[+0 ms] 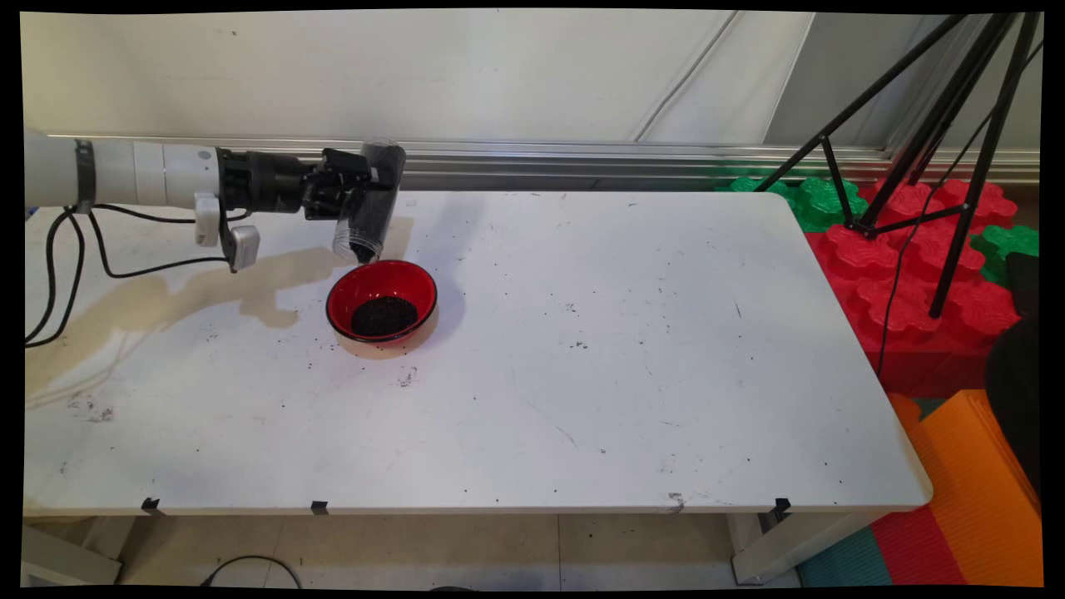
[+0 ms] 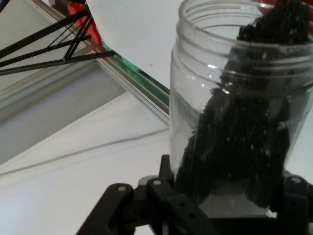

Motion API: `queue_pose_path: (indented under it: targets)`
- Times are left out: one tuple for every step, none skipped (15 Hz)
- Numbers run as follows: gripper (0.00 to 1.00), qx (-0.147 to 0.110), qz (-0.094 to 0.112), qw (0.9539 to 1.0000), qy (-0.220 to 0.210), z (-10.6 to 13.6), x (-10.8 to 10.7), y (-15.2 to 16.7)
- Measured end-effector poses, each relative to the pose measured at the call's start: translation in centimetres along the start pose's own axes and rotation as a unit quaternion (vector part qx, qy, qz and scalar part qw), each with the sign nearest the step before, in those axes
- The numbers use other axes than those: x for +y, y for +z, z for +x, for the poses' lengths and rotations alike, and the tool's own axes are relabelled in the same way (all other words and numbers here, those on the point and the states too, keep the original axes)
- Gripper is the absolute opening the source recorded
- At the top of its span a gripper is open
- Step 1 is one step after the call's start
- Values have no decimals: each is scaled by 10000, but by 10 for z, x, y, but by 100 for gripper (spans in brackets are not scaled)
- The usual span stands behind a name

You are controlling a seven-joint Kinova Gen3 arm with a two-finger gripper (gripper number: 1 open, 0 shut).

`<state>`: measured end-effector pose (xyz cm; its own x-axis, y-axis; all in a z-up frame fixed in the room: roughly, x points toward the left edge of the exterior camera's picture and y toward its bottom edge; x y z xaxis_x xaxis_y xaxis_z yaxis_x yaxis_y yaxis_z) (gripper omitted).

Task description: Pour the black seasoning powder in the red bowl

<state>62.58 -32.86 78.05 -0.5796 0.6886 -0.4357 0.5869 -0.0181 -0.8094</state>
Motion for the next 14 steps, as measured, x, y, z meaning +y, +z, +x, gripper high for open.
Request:
queue_pose_path:
  targets:
    - [0, -8, 17, 10000, 69, 1, -1, -1]
    - [0, -14, 26, 9999, 118, 2, -2, -1]
    - [0, -20, 40, 9998, 176, 3, -3, -2]
    - [0, -25, 52, 9997, 222, 3, -4, -3]
    - [0, -30, 59, 9997, 252, 4, -4, -3]
    - [0, -33, 67, 9996, 284, 5, -5, -3]
    - [0, -36, 73, 9995, 305, 5, -5, -4]
    - [0, -39, 81, 9994, 335, 5, -6, -4]
    - [0, -40, 86, 9993, 351, 6, -6, -4]
    - [0, -42, 94, 9992, 376, 6, -6, -5]
    - [0, -43, 99, 9992, 393, 7, -7, -5]
    - [0, -46, 106, 9991, 416, 7, -7, -5]
    - [0, -47, 113, 9990, 437, 8, -8, -6]
    - [0, -47, 120, 9989, 455, 8, -8, -6]
